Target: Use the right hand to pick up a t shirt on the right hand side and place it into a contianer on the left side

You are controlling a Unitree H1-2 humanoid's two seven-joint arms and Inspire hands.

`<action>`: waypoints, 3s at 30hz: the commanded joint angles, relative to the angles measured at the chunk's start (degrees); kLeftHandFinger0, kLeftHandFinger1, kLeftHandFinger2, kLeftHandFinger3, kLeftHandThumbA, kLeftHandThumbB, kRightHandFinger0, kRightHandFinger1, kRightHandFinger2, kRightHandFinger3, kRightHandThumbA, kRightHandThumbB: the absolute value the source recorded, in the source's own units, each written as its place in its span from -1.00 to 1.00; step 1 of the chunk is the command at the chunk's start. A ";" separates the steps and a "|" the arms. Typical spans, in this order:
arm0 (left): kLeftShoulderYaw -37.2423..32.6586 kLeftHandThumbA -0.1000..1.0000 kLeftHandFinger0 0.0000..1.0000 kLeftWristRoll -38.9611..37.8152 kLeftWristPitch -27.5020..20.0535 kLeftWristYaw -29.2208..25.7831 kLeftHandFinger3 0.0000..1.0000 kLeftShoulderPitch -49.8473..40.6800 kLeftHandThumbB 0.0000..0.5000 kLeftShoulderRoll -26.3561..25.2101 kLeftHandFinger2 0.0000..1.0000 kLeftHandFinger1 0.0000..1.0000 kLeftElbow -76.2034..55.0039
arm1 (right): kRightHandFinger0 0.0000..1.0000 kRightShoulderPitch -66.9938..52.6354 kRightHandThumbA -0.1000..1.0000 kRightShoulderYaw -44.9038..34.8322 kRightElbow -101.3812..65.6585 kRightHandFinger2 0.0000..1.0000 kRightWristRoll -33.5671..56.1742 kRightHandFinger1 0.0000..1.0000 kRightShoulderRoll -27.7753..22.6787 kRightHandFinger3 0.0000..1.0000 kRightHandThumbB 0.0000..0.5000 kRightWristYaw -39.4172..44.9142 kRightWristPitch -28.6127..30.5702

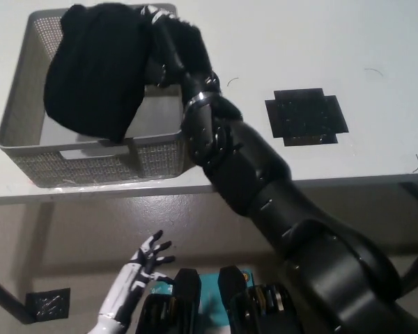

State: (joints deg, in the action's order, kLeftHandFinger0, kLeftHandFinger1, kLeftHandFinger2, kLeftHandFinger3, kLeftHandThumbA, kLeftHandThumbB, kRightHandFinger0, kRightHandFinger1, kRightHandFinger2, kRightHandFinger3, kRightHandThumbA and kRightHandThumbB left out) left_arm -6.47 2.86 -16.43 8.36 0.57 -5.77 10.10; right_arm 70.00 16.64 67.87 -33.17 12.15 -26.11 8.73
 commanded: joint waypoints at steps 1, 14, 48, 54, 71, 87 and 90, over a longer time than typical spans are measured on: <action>-1.06 0.86 0.21 -0.05 -1.38 1.05 1.00 0.64 0.74 0.12 0.85 0.66 -0.29 | 0.03 5.34 -1.00 0.33 2.84 0.30 1.63 0.01 2.00 0.07 0.14 -2.58 3.59; -2.70 0.81 0.19 0.44 -1.07 0.87 1.00 0.72 0.68 0.15 0.82 0.62 -0.64 | -0.33 7.43 -1.00 -0.94 7.52 0.61 6.55 0.11 3.12 1.00 0.12 13.14 0.15; -1.16 0.73 0.25 -1.71 -2.30 1.24 1.00 -0.77 0.56 -1.24 0.85 0.68 1.01 | 1.00 -3.37 0.55 7.22 -49.97 1.00 0.05 1.00 -16.59 1.00 1.00 35.57 -13.99; -0.11 0.77 0.26 -1.25 -3.66 -0.11 1.00 -1.82 0.57 -1.51 0.85 0.66 1.78 | 1.00 -13.05 0.69 2.09 -72.96 1.00 2.65 1.00 -25.89 1.00 1.00 39.05 -14.96; 3.12 0.77 0.20 -4.45 -7.36 -0.62 1.00 -4.71 0.51 -2.24 0.83 0.66 4.49 | 1.00 -66.93 0.04 -13.81 -100.72 1.00 10.67 1.00 -34.65 1.00 0.82 24.14 -2.48; 6.03 0.82 0.26 -3.79 -10.30 -0.25 1.00 -6.84 0.55 -1.44 0.89 0.70 6.58 | 1.00 -94.95 -0.05 -18.13 -78.90 1.00 9.44 1.00 -31.77 1.00 0.74 15.02 18.18; 6.64 0.79 0.26 -3.76 -10.50 -1.13 1.00 -7.08 0.47 -0.77 0.93 0.70 6.37 | 1.00 -95.67 0.00 -16.50 -72.30 1.00 8.45 1.00 -31.20 1.00 0.82 13.14 18.20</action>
State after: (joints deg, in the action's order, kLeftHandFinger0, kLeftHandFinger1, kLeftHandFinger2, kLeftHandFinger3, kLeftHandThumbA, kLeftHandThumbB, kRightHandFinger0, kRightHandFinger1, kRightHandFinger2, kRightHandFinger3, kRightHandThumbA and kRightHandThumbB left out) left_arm -2.37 1.91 -19.28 9.13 -5.81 -6.45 16.45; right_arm -23.29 1.28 -11.08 -26.86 -19.49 -2.40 10.43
